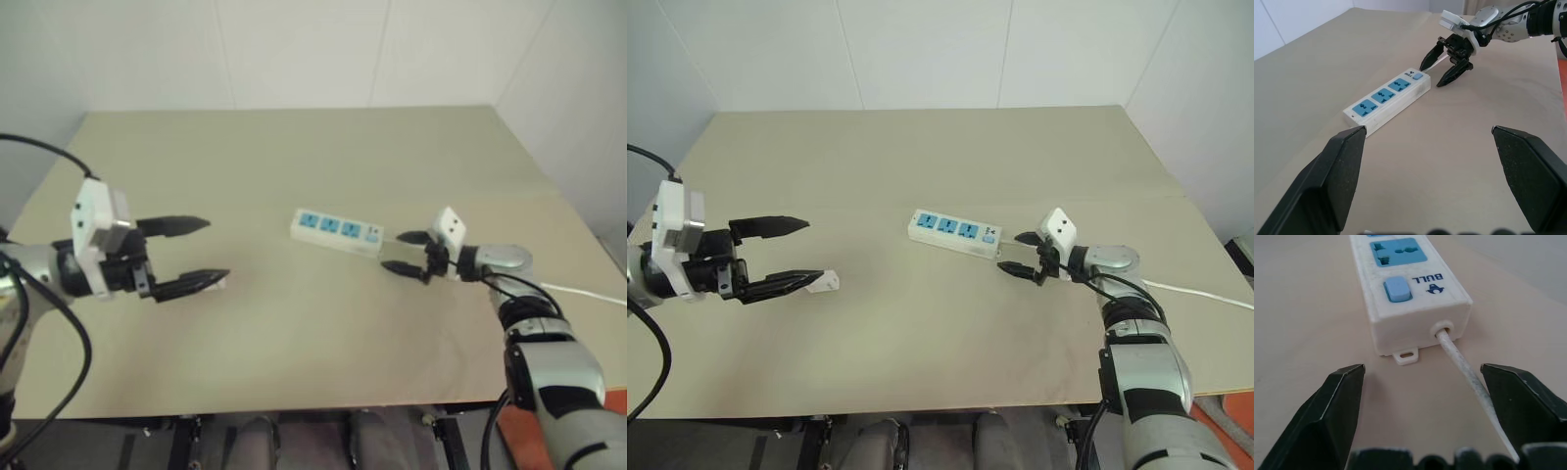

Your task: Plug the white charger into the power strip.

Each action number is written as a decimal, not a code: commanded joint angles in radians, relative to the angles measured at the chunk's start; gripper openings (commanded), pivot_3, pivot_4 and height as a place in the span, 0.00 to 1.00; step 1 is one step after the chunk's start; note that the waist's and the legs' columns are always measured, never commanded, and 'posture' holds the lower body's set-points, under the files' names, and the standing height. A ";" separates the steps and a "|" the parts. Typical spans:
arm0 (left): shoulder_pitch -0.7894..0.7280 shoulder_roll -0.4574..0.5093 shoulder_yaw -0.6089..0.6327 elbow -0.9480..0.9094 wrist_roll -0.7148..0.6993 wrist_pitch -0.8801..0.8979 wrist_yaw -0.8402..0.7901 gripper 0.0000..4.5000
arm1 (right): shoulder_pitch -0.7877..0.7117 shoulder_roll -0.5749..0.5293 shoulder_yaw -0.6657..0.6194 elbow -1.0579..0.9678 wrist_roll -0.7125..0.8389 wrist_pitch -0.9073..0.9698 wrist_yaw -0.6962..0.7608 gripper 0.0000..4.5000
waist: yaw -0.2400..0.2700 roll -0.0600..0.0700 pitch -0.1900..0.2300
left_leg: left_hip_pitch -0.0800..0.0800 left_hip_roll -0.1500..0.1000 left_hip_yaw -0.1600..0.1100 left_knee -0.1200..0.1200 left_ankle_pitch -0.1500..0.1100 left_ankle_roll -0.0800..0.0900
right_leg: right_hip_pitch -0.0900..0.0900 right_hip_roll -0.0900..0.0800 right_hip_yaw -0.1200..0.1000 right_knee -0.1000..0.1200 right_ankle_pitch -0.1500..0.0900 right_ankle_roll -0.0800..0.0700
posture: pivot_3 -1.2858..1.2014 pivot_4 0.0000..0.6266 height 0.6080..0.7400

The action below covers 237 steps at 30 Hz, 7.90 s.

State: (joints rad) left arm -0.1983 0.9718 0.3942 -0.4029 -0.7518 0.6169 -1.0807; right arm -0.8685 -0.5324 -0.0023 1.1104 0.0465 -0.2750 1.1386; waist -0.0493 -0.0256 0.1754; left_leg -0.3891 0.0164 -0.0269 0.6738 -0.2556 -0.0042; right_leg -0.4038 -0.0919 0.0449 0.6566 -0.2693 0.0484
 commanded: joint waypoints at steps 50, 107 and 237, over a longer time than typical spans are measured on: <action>-0.078 -0.051 -0.092 0.020 -0.008 -0.020 -0.008 1.00 | 0.578 -0.128 -0.105 -1.143 0.403 0.525 0.084 0.99 | 0.014 0.000 0.000 | 0.000 0.000 -0.001 0.001 0.000 0.000 | 0.000 0.000 -0.001 0.000 0.000 0.000 | 0.52 0.24 1.00; -0.104 -0.044 -0.108 0.051 0.007 -0.032 -0.032 1.00 | 0.641 0.174 0.115 -1.005 0.204 0.258 -0.223 0.99 | 0.005 0.000 0.000 | 0.001 0.000 -0.001 0.001 0.000 0.000 | 0.000 0.001 -0.001 0.002 0.000 0.000 | 0.52 0.24 1.00; -0.859 -0.155 -1.018 0.744 1.060 -0.160 -0.464 0.23 | 0.545 0.091 0.192 -0.965 0.262 0.265 0.162 0.76 | 0.005 -0.002 0.003 | -0.001 0.000 -0.002 0.005 0.000 0.000 | -0.002 0.003 -0.001 0.007 -0.001 0.001 | 0.52 0.24 1.00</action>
State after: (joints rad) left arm -1.0519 0.8153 -0.6793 0.3661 0.3278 0.4684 -1.5449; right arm -0.3281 -0.4408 0.1903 0.1817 0.2969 -0.0130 1.3062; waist -0.0447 -0.0277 0.1787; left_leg -0.3900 0.0164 -0.0292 0.6783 -0.2557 -0.0040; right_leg -0.4056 -0.0893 0.0443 0.6633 -0.2701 0.0496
